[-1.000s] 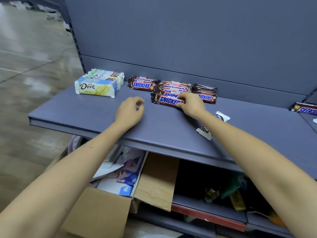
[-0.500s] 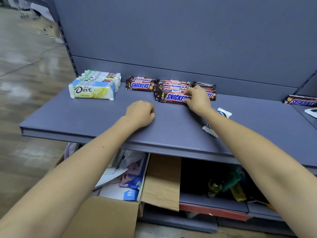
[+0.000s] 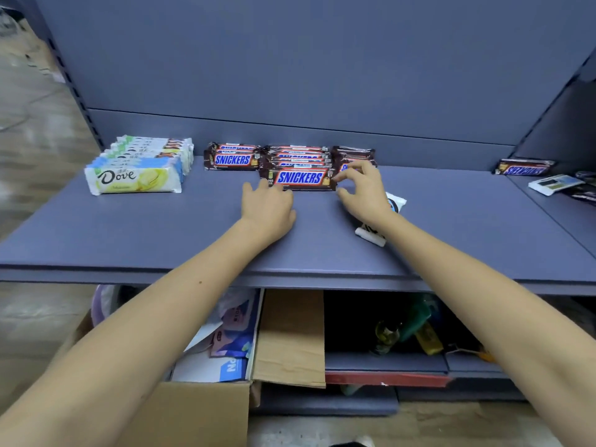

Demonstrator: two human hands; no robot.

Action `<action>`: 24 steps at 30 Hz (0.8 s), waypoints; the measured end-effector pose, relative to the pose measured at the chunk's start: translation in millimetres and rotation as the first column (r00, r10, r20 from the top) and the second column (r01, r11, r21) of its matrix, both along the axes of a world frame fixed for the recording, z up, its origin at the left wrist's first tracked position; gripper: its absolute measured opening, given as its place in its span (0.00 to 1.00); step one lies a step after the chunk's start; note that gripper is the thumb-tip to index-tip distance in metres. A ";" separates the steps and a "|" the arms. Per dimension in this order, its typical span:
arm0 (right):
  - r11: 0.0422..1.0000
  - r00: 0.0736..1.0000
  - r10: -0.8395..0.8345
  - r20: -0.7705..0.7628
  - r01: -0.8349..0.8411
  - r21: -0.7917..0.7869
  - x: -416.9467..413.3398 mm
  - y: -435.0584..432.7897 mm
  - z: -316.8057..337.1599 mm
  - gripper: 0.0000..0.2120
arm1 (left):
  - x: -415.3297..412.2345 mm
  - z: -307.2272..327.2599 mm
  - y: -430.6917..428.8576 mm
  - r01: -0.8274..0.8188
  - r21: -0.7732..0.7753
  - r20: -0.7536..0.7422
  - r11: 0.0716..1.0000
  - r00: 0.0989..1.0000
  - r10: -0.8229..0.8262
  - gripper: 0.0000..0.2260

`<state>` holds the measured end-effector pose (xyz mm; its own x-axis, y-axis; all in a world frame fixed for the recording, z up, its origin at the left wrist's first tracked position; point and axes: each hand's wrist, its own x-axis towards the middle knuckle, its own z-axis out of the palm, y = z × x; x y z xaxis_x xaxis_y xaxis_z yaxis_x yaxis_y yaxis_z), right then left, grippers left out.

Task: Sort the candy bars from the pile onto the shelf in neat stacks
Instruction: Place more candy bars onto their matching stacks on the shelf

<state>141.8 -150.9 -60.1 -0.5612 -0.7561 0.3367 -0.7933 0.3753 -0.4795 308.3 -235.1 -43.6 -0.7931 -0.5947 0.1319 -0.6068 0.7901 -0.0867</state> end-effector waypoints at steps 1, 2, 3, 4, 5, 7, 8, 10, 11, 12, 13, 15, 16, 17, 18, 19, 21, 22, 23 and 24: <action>1.000 1.000 -0.012 0.005 0.012 0.004 -3.0 10.5 0.7 0.11 | -10.1 1.2 7.8 0.040 0.061 -0.047 0.997 0.998 -0.037 0.15; 1.000 1.000 -0.028 0.014 0.028 0.002 -6.1 20.6 1.5 0.11 | -20.0 2.8 15.6 0.084 0.128 -0.101 0.988 0.992 -0.072 0.16; 0.999 0.998 -0.053 0.030 0.053 -0.004 -10.4 31.6 3.0 0.11 | -30.8 4.9 25.0 0.131 0.191 -0.150 0.973 0.983 -0.103 0.17; 0.996 0.995 -0.087 0.058 0.088 -0.012 -15.0 42.3 4.7 0.10 | -40.9 6.7 34.7 0.171 0.246 -0.188 0.954 0.974 -0.126 0.18; 0.991 0.987 -0.127 0.096 0.130 -0.021 -19.2 52.0 6.3 0.11 | -49.4 8.1 44.0 0.197 0.293 -0.215 0.936 0.967 -0.136 0.19; 0.977 0.964 -0.205 0.172 0.211 -0.019 -27.6 71.6 10.4 0.11 | -67.5 9.7 61.9 0.222 0.376 -0.229 0.899 0.963 -0.142 0.23; 0.973 0.954 -0.227 0.195 0.231 0.002 -31.1 80.8 12.0 0.12 | -76.1 9.5 69.8 0.224 0.411 -0.214 0.884 0.966 -0.145 0.26; 0.970 0.945 -0.241 0.221 0.234 0.057 -34.5 94.9 14.0 0.12 | -88.9 7.4 81.3 0.215 0.447 -0.165 0.868 0.974 -0.156 0.31; 0.969 0.939 -0.248 0.237 0.237 0.077 -35.2 101.0 15.3 0.12 | -94.0 5.9 85.7 0.209 0.452 -0.143 0.867 0.977 -0.161 0.33; 0.966 0.929 -0.257 0.267 0.243 0.083 -34.4 105.3 16.1 0.12 | -97.5 4.0 88.5 0.200 0.448 -0.127 0.872 0.979 -0.159 0.34; 0.966 0.914 -0.260 0.311 0.249 0.074 -33.2 108.8 16.8 0.12 | -99.8 1.7 90.3 0.188 0.440 -0.120 0.878 0.981 -0.151 0.34; 0.967 0.882 -0.240 0.406 0.252 0.026 -27.2 112.6 17.8 0.11 | -100.6 -2.7 91.0 0.161 0.439 -0.146 0.884 0.984 -0.106 0.32; 0.970 0.866 -0.219 0.449 0.244 0.001 -23.4 113.2 18.2 0.11 | -100.6 -4.8 90.6 0.147 0.457 -0.175 0.877 0.982 -0.073 0.31; 0.973 0.853 -0.192 0.486 0.231 -0.022 -19.6 113.1 18.4 0.10 | -100.6 -6.5 89.9 0.137 0.484 -0.207 0.864 0.978 -0.040 0.30; 0.975 0.837 -0.159 0.523 0.216 -0.049 -15.9 112.3 17.7 0.10 | -100.2 -7.9 89.1 0.131 0.519 -0.236 0.845 0.972 -0.006 0.29; 0.975 0.818 -0.127 0.561 0.208 -0.083 -12.0 111.7 17.2 0.09 | -99.7 -8.7 88.3 0.131 0.555 -0.261 0.822 0.965 0.023 0.29; 0.963 0.775 -0.072 0.628 0.218 -0.159 -5.7 111.5 15.5 0.07 | -96.5 -9.1 87.7 0.138 0.598 -0.302 0.790 0.951 0.062 0.29; 0.954 0.764 -0.056 0.642 0.232 -0.193 -3.7 112.0 13.9 0.07 | -94.0 -8.3 88.2 0.149 0.600 -0.320 0.786 0.945 0.064 0.29; 0.944 0.765 -0.051 0.643 0.248 -0.220 -2.3 112.8 11.8 0.07 | -90.6 -7.2 88.6 0.170 0.595 -0.339 0.786 0.939 0.053 0.29; 0.934 0.772 -0.053 0.633 0.263 -0.243 -1.4 113.4 8.9 0.08 | -86.7 -5.7 88.7 0.204 0.587 -0.359 0.784 0.933 0.027 0.28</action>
<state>140.4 -37.6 -51.2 -0.8273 -0.5566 0.0762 -0.2368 0.2225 -0.9457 221.7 -146.4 -49.2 -0.8216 -0.5692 0.0316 -0.4310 0.6566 0.6190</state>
